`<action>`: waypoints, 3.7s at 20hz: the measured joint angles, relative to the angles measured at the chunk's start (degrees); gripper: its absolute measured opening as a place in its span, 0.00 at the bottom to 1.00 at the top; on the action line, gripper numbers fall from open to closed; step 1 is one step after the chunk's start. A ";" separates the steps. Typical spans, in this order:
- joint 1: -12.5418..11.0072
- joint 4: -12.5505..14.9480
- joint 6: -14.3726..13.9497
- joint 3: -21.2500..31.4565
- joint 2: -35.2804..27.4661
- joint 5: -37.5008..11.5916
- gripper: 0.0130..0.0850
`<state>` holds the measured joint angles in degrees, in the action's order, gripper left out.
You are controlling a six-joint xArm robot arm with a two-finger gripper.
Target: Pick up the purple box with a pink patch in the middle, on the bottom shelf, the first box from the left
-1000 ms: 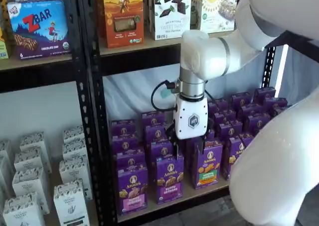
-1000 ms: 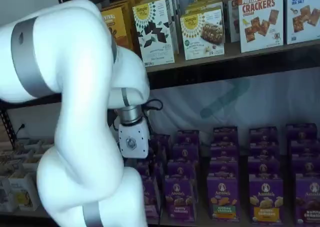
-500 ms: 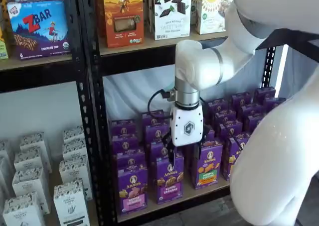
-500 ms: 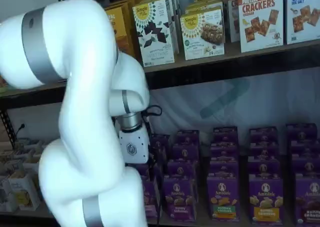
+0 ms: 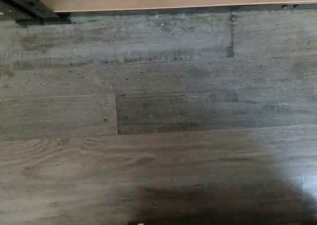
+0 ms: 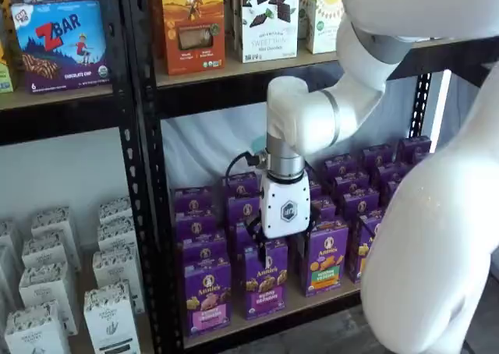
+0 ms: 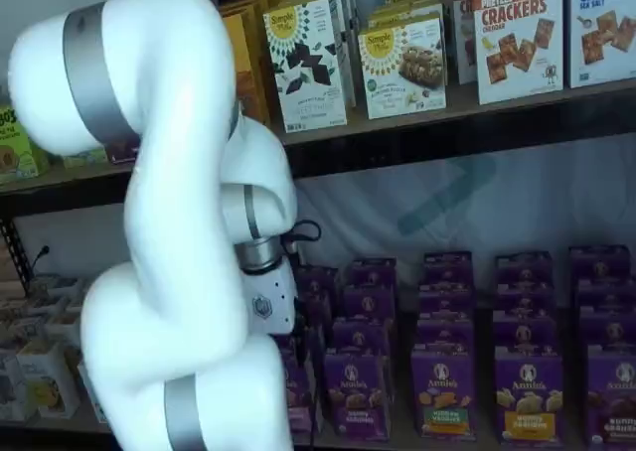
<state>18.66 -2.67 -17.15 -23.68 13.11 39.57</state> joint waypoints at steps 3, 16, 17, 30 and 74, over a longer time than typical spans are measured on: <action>0.39 0.05 -0.35 -0.45 -2.29 -2.05 1.00; 1.48 1.92 -2.83 -3.62 -10.67 -7.54 1.00; 1.50 1.87 -2.79 -3.95 -11.35 -7.82 1.00; 2.08 2.65 -3.99 -6.62 -17.05 -10.70 1.00; 5.42 3.76 -8.28 -28.24 -38.57 -14.89 1.00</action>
<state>24.08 1.09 -25.43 -51.92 -25.46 24.68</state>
